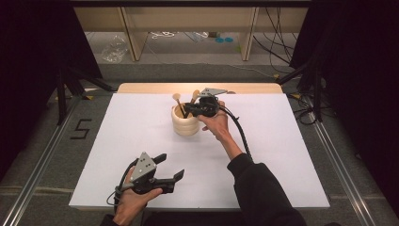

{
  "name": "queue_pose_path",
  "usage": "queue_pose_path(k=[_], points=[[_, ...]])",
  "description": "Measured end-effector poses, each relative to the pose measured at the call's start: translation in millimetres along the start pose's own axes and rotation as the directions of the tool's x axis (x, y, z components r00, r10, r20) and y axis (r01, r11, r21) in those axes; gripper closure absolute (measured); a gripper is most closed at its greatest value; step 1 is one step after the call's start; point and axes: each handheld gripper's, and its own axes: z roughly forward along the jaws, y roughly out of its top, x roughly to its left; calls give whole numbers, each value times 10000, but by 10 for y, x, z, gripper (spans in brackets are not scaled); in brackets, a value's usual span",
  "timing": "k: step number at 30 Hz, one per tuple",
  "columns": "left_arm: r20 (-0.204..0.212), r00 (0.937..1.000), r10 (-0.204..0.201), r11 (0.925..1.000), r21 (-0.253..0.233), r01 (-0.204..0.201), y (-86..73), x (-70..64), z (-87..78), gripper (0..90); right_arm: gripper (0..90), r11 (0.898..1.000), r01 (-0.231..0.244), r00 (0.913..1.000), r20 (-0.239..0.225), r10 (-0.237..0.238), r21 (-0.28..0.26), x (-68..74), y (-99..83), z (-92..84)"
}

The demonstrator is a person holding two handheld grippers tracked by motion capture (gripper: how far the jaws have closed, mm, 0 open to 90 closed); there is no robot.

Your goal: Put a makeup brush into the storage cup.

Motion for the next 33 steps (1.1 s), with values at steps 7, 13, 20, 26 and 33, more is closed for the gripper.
queue_pose_path(k=[7,13,20,26,33], points=[[33,9998,200,9998,-23,-200,4,18,0,173,748,10000,24,10000,-84,-24,53,-13,22,-70],[34,9998,208,9998,9,-208,0,13,7,173,644,9999,111,9999,-46,-111,116,3,64,-154],[8,9998,210,9998,32,-210,-1,21,6,173,564,9999,48,9997,-227,-44,157,25,86,-291],[-17,9998,198,9998,17,-197,-1,26,4,173,526,9993,92,9996,-265,-82,365,49,80,-423],[-61,10000,14,10000,16,-14,-9,18,1,173,466,9996,-6,9997,-235,12,274,85,85,-607]])
